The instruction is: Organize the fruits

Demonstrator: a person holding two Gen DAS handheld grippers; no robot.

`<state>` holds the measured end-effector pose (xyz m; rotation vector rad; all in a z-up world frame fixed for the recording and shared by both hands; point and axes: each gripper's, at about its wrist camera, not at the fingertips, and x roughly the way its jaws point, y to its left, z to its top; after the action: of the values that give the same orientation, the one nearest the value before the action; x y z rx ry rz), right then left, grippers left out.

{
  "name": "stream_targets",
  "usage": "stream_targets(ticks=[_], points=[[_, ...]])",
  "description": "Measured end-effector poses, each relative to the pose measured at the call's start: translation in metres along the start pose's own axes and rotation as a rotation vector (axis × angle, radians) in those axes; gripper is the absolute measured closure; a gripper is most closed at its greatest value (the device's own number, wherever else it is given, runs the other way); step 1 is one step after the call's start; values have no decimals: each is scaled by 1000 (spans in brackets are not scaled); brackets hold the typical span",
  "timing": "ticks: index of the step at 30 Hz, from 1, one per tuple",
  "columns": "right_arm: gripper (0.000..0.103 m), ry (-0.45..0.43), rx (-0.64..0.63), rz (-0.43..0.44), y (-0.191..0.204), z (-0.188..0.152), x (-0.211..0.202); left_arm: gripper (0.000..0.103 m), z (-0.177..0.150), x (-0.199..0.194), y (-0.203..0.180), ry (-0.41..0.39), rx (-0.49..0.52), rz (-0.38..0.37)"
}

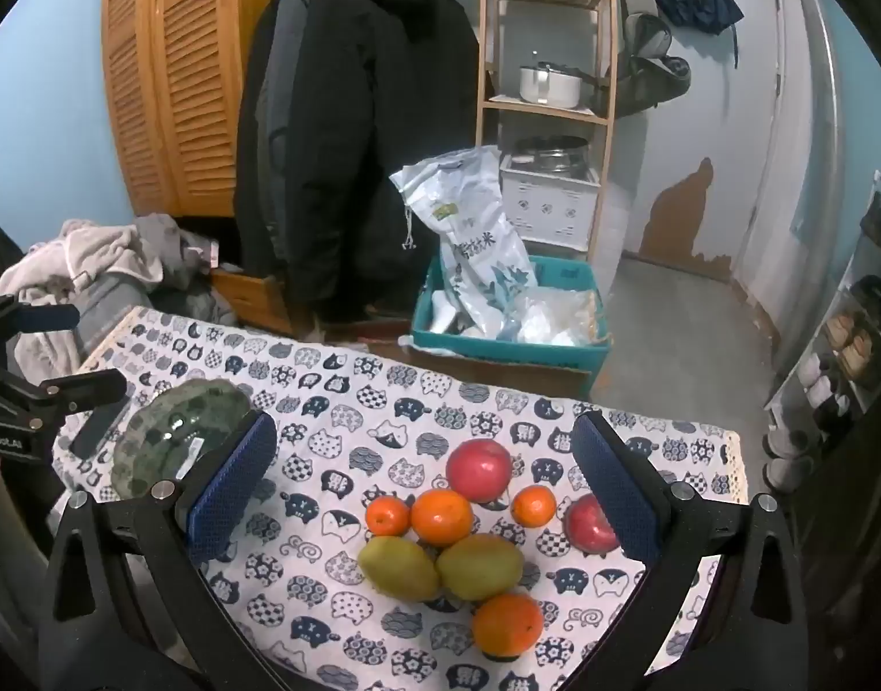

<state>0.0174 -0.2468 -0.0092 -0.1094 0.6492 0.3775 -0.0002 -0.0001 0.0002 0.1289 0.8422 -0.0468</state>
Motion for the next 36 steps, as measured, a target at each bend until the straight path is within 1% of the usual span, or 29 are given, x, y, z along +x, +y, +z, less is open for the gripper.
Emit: stream_targets(ticks=[4, 8, 14, 36], points=[[2, 2, 1, 3, 0, 0, 0, 1, 1, -1, 0, 0, -4, -13], [3, 3, 2, 2, 0, 0, 1, 1, -8, -3, 1, -14, -9, -10], [2, 4, 2, 4, 1, -1, 1, 1, -3, -2, 0, -17, -15, -29], [3, 7, 0, 5, 0, -1, 2, 1, -1, 0, 0, -8, -16, -39]])
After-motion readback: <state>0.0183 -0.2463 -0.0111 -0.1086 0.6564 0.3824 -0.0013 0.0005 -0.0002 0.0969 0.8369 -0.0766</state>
